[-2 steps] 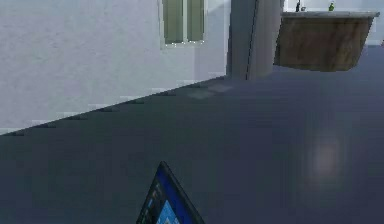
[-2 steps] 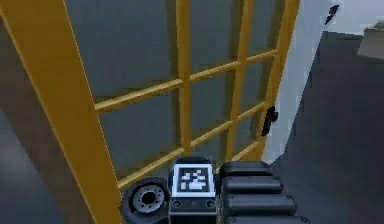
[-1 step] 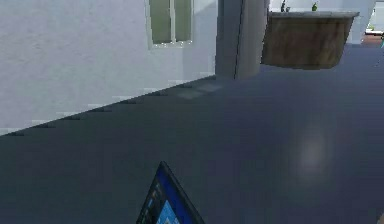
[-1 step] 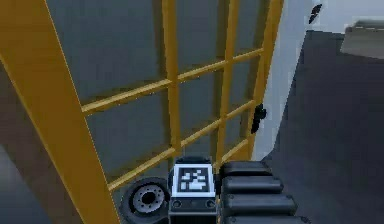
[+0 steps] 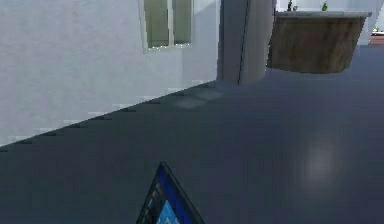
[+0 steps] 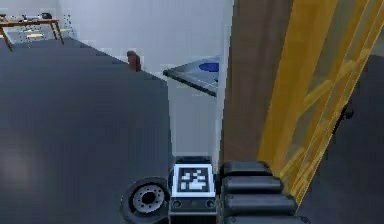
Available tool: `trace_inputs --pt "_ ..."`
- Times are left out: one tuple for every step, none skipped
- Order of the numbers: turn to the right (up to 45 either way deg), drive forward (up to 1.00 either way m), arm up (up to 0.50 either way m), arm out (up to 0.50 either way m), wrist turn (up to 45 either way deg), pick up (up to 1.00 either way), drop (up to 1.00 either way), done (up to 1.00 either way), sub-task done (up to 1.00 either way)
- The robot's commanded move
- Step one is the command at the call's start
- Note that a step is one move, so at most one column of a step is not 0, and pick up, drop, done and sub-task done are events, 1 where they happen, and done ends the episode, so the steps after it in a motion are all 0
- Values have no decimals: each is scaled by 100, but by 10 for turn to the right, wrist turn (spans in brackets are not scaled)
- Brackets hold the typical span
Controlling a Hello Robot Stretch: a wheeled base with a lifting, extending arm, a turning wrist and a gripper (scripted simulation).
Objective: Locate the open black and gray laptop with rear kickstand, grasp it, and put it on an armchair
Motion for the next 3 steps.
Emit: trace_inputs --pt "390 0 0 0 0 0 0 0 0" --pt "30 0 0 0 0 0 0 0 0" --pt "0 100 0 0 0 0 0 0 0"
